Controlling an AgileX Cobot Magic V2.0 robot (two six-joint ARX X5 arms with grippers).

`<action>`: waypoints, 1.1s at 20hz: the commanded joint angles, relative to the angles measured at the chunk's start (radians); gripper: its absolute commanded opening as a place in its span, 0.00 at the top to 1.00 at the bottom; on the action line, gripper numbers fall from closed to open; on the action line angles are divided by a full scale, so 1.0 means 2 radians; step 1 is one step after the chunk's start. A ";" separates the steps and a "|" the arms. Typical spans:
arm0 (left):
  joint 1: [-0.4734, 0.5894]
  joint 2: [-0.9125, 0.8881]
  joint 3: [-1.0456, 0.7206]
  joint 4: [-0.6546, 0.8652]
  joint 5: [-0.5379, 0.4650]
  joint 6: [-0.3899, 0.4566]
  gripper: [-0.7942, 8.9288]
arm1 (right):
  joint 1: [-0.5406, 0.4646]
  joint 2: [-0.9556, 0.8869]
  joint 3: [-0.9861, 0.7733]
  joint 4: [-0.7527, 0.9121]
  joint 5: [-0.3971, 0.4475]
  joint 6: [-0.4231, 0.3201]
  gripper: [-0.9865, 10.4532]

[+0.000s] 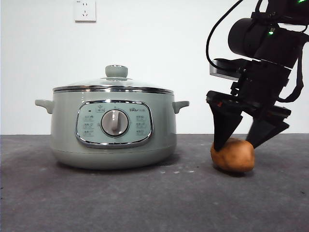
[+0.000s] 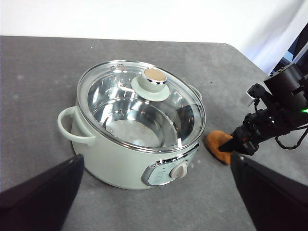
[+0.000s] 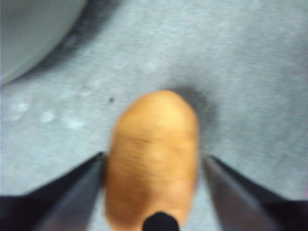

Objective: Pick up the potato,open the lid,put the potato in the pot,close the lid

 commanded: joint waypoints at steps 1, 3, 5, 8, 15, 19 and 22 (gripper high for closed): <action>-0.001 -0.001 0.001 0.001 0.001 0.002 0.20 | 0.001 0.006 0.002 0.001 -0.006 0.003 0.92; -0.001 -0.001 0.001 0.001 0.001 0.002 0.20 | 0.001 0.006 0.002 0.003 -0.006 0.004 0.93; -0.001 -0.001 0.001 -0.002 0.001 0.002 0.20 | 0.001 0.006 0.002 0.002 -0.006 0.004 0.93; -0.001 -0.001 0.001 -0.002 0.001 0.002 0.20 | 0.001 -0.004 0.002 0.001 -0.006 0.004 0.93; -0.015 0.022 0.002 0.020 0.001 0.002 0.20 | 0.001 -0.141 0.002 -0.033 -0.006 0.003 0.93; -0.029 0.063 0.008 0.060 0.000 0.004 0.21 | 0.001 -0.232 0.002 -0.082 -0.006 0.002 0.93; -0.046 0.124 0.031 0.091 0.000 0.016 0.21 | 0.001 -0.289 0.002 -0.117 -0.006 0.002 0.93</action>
